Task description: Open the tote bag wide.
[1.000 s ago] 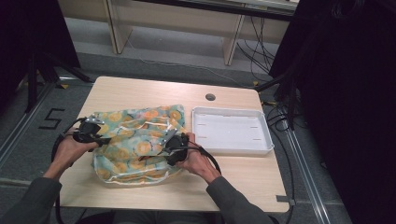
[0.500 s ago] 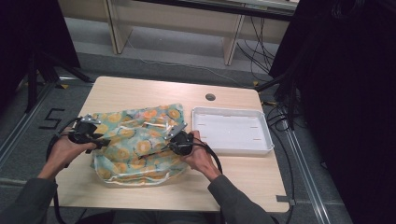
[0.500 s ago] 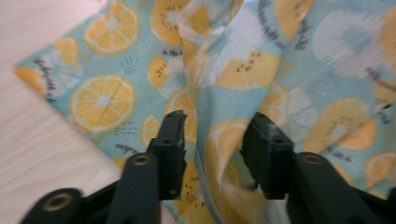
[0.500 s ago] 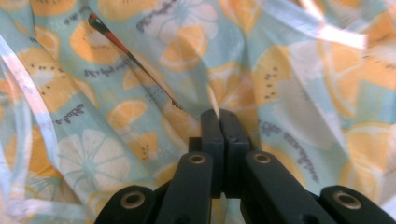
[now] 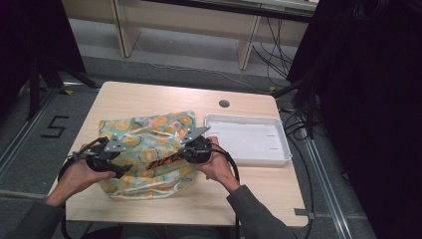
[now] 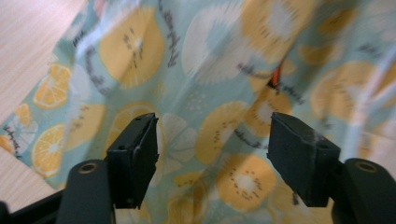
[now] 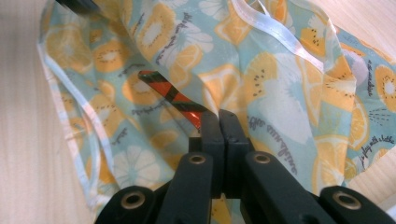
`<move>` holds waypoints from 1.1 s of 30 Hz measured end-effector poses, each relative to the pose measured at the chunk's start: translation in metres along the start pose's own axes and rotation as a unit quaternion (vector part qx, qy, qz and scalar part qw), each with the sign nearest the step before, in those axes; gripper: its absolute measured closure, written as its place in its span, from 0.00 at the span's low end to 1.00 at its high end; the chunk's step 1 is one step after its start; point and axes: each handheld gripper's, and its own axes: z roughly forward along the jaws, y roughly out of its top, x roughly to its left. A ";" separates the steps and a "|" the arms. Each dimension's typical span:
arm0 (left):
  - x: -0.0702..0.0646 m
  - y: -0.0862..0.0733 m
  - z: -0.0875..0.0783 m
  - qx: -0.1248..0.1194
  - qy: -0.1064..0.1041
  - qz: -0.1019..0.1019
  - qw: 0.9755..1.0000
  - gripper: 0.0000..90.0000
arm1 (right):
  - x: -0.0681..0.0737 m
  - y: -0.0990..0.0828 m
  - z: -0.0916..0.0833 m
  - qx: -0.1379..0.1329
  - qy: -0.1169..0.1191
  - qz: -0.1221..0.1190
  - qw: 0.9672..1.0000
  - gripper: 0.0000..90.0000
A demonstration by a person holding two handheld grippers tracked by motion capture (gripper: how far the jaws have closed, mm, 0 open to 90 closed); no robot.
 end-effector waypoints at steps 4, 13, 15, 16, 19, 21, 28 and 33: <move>0.002 -0.010 0.018 0.009 0.044 -0.008 0.999 0.38 | 0.002 0.001 -0.005 -0.006 0.018 0.005 1.000 1.00; 0.004 -0.009 -0.008 0.000 0.015 0.028 1.000 1.00 | 0.011 0.008 -0.021 -0.019 0.051 0.000 0.999 1.00; 0.005 -0.008 -0.022 -0.007 0.010 0.026 1.000 1.00 | 0.014 0.010 -0.026 -0.030 0.058 -0.002 0.998 1.00; 0.007 -0.007 -0.030 -0.009 0.002 0.031 0.999 1.00 | 0.015 0.011 -0.030 -0.033 0.062 -0.002 0.998 1.00; 0.005 -0.004 -0.049 -0.034 -0.009 0.016 0.999 1.00 | 0.019 0.015 -0.041 -0.049 0.071 -0.004 0.996 1.00; 0.009 0.000 -0.063 -0.042 -0.017 0.028 0.999 1.00 | 0.019 0.017 -0.048 -0.069 0.081 -0.007 0.994 1.00; 0.026 0.026 -0.083 -0.082 -0.005 0.001 0.997 1.00 | 0.002 0.021 -0.062 -0.090 0.055 0.016 0.994 1.00; 0.049 0.037 -0.044 -0.076 0.000 -0.032 0.997 1.00 | -0.026 0.022 -0.036 -0.068 -0.005 0.044 0.997 1.00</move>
